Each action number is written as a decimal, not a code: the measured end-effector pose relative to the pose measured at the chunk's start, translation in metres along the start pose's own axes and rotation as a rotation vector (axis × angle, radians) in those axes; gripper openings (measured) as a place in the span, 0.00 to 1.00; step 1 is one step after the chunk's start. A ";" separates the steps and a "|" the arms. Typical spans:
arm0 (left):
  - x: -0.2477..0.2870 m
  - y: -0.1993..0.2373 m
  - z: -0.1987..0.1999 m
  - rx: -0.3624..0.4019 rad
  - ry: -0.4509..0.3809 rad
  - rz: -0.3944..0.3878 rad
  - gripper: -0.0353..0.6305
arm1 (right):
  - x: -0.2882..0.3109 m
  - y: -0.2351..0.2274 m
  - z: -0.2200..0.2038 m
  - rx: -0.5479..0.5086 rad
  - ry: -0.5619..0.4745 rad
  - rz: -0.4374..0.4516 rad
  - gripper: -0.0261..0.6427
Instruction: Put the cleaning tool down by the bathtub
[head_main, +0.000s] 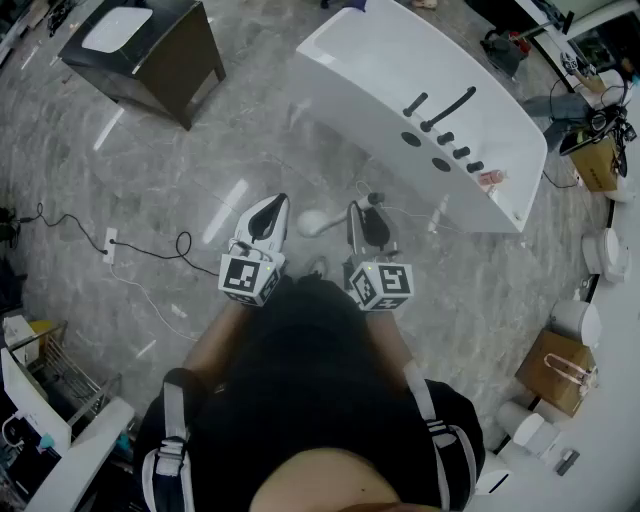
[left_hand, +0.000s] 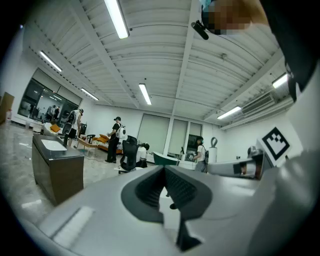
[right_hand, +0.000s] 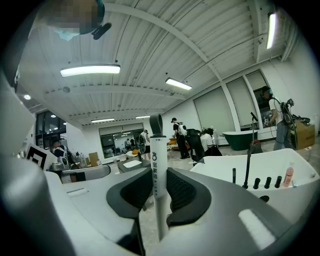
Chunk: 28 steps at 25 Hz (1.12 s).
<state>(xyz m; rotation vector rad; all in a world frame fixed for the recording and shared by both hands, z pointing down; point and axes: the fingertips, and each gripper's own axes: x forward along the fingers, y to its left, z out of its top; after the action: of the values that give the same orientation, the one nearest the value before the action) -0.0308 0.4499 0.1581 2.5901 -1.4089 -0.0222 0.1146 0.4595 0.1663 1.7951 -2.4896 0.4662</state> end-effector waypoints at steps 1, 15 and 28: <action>-0.001 0.001 0.000 -0.001 -0.001 -0.001 0.07 | 0.001 0.001 0.000 0.000 0.000 0.000 0.17; -0.005 0.015 0.000 -0.017 -0.003 0.007 0.07 | 0.008 0.007 -0.003 0.015 0.002 0.001 0.18; -0.017 0.058 -0.007 -0.043 0.005 -0.005 0.07 | 0.034 0.019 -0.005 0.004 -0.013 -0.049 0.18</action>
<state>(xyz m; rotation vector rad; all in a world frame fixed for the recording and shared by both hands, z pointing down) -0.0877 0.4347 0.1738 2.5578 -1.3847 -0.0461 0.0852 0.4349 0.1735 1.8618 -2.4479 0.4590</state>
